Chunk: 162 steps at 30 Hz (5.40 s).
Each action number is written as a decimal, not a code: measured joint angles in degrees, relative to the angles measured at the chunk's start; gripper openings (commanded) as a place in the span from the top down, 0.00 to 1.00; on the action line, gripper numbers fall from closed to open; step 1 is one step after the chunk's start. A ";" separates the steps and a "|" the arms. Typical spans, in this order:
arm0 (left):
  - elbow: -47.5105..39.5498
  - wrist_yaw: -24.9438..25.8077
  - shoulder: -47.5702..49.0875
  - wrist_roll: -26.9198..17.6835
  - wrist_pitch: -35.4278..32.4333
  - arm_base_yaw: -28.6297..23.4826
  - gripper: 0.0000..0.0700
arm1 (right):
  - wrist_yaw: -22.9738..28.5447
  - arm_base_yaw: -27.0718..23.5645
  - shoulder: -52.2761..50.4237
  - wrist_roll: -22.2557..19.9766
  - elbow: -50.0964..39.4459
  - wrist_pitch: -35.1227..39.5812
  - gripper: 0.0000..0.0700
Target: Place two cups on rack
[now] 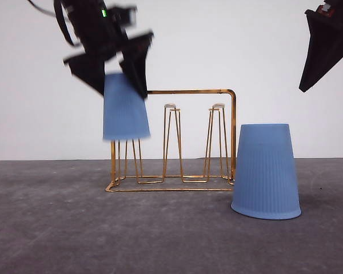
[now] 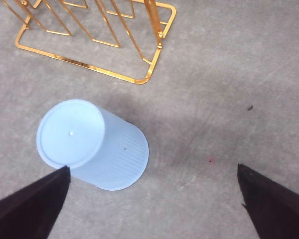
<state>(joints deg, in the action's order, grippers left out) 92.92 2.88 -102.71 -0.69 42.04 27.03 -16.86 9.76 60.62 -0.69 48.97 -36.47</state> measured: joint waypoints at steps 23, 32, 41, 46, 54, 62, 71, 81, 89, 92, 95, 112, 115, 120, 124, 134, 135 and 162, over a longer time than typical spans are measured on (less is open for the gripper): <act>7.24 -0.01 -0.86 -1.29 9.50 -0.02 0.20 | -2.76 2.95 0.19 0.02 0.00 3.81 0.00; 14.93 -0.95 5.34 -2.45 20.19 -0.09 0.21 | -3.84 8.93 7.51 0.07 0.00 8.39 0.00; 13.40 -3.33 12.20 -2.45 28.44 -3.52 0.21 | -1.78 12.39 16.92 0.21 0.00 14.57 0.01; 3.51 -3.43 17.23 -1.55 26.15 -5.14 0.21 | 0.34 13.07 20.65 0.42 0.00 15.10 0.19; -19.36 -3.05 25.47 0.91 18.64 -5.88 0.21 | -0.09 13.07 21.35 0.42 0.47 15.30 0.42; -27.43 -2.97 25.81 1.60 17.54 -5.88 0.21 | -2.49 13.07 21.33 -0.55 11.11 5.46 0.42; -27.45 -2.97 25.83 1.60 13.44 -5.90 0.21 | -2.46 13.07 21.07 -4.00 30.76 -4.13 0.41; -27.45 -2.28 25.83 1.60 12.74 -5.90 0.21 | 1.87 13.05 24.11 -5.15 32.85 0.15 0.41; -27.45 -1.47 25.83 1.60 12.37 -5.90 0.21 | 3.52 13.07 34.19 -5.31 32.85 4.42 0.26; -27.45 -1.47 25.83 1.61 12.37 -5.88 0.21 | 3.48 13.05 36.49 -5.33 32.85 5.35 0.06; -27.45 -1.47 25.83 1.60 12.37 -5.90 0.21 | 3.43 13.07 37.07 -5.31 32.83 5.60 0.04; -27.45 -1.43 25.83 1.60 7.69 -8.95 0.21 | 8.66 8.52 25.42 -4.81 30.32 -0.06 0.10; -27.45 -1.44 25.83 1.60 7.09 -10.71 0.21 | 10.26 5.53 20.31 -4.49 25.01 0.54 0.10; -27.45 -1.44 25.83 1.60 6.78 -14.23 0.21 | 10.56 -0.96 10.48 -2.62 10.86 3.08 0.10; -27.45 -1.47 25.83 1.60 6.77 -16.13 0.21 | 9.72 -5.16 2.96 -0.87 2.77 2.70 0.10; -27.45 -1.44 25.83 1.60 6.36 -16.24 0.98 | 9.38 -5.68 -1.62 1.11 2.14 2.10 0.98; -27.45 -1.44 25.83 1.61 6.29 -16.24 0.99 | 9.38 -5.68 -1.62 1.13 2.14 2.02 0.98; -28.07 -2.85 28.56 1.62 6.41 -17.81 1.00 | 9.38 -5.68 -1.62 2.05 2.14 11.22 0.98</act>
<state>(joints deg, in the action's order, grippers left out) 64.86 0.02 -74.15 0.93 48.45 9.21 -7.49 4.08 59.00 1.37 51.11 -25.24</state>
